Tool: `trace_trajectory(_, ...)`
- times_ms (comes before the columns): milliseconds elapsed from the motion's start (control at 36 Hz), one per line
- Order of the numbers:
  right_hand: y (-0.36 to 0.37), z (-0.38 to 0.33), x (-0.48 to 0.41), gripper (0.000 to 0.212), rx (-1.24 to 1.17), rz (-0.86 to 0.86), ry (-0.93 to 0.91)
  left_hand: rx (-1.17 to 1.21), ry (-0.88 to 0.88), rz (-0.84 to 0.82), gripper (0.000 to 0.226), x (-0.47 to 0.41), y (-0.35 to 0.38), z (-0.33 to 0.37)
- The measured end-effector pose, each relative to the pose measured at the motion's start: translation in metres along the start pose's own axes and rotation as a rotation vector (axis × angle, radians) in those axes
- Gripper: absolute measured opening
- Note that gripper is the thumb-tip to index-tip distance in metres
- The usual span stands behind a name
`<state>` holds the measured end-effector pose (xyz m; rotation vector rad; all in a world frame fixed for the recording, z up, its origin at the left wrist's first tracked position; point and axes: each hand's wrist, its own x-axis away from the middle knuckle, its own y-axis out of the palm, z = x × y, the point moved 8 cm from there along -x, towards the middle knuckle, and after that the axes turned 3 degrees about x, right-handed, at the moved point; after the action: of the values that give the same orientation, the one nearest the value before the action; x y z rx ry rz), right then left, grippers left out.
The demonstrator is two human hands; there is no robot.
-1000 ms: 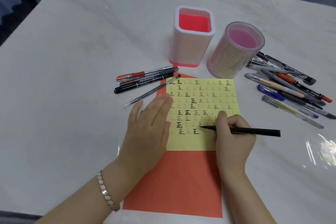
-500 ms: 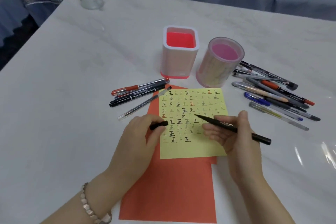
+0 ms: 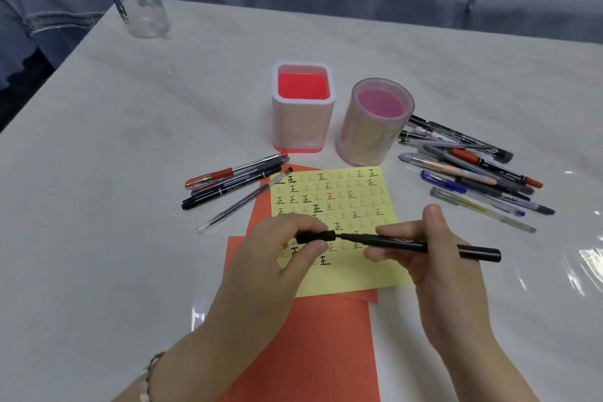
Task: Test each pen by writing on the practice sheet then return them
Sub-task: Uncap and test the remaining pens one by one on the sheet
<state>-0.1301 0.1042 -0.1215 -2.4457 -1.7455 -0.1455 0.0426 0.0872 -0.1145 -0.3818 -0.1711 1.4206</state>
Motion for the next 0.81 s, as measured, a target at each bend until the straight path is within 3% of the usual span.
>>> trace_trajectory(333, -0.001, 0.0, -0.001, 0.045, 0.043, -0.022, -0.035, -0.03, 0.057, -0.016, 0.014, -0.001, 0.005, 0.006)
trace_trajectory(389, 0.001, -0.002, 0.0, 0.047, 0.034, -0.046, -0.041, -0.056, 0.106, -0.059, 0.006, -0.003, 0.009, 0.008)
trace_trajectory(500, -0.001, -0.005, -0.002, 0.04, -0.008, -0.05, -0.033, -0.122, 0.193, -0.127, 0.02, -0.007, 0.018, 0.011)
trace_trajectory(583, -0.005, -0.002, -0.005, 0.042, -0.034, -0.044, 0.018, -0.083, 0.203, -0.209, 0.018, -0.009, 0.028, 0.014)
trace_trajectory(722, -0.017, -0.002, -0.007, 0.041, 0.043, -0.044, -0.07, 0.038, 0.0, -0.353, 0.015, -0.014, 0.049, 0.01)
trace_trajectory(806, -0.025, -0.004, -0.012, 0.034, 0.084, -0.11, -0.104, 0.261, -0.289, -0.529, 0.021, -0.016, 0.07, 0.0)
